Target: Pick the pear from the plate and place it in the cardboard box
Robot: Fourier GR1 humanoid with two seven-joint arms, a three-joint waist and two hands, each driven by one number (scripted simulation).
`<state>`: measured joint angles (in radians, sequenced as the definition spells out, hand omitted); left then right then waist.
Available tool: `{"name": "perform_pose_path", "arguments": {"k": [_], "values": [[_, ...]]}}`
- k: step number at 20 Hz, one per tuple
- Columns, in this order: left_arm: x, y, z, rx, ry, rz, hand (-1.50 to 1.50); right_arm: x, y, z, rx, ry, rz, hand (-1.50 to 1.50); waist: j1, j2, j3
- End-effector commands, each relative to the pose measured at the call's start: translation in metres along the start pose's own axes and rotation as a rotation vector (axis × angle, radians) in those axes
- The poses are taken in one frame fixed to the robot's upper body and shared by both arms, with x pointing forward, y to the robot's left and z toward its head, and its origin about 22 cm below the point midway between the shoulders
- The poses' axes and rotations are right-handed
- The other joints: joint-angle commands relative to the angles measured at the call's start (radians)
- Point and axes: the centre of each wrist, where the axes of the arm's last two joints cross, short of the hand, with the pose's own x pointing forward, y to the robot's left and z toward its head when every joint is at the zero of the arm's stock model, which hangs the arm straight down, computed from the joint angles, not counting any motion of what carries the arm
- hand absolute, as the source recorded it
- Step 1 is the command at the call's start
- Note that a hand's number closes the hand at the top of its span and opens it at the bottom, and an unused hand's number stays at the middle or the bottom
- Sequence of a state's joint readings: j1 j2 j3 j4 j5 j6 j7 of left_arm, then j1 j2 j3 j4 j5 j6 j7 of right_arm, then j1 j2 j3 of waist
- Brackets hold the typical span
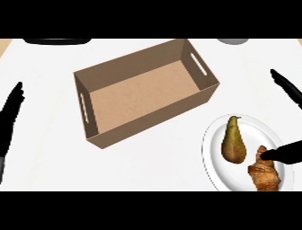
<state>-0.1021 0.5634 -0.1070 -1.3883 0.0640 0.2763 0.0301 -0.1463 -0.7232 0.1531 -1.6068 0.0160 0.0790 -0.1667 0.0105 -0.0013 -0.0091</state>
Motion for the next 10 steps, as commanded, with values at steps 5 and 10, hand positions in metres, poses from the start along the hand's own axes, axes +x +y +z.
{"name": "perform_pose_path", "arguments": {"k": [5, 10], "values": [[-0.031, 0.006, 0.003, 0.053, 0.108, -0.048, 0.00, -0.075, 0.041, 0.062, -0.071, -0.098, -0.159, -1.50, -0.017, 0.004, 0.010], [-0.017, 0.006, -0.004, 0.063, 0.099, -0.042, 0.00, -0.090, 0.004, 0.069, 0.038, -0.157, 0.077, -1.50, -0.012, 0.003, 0.010]]}}
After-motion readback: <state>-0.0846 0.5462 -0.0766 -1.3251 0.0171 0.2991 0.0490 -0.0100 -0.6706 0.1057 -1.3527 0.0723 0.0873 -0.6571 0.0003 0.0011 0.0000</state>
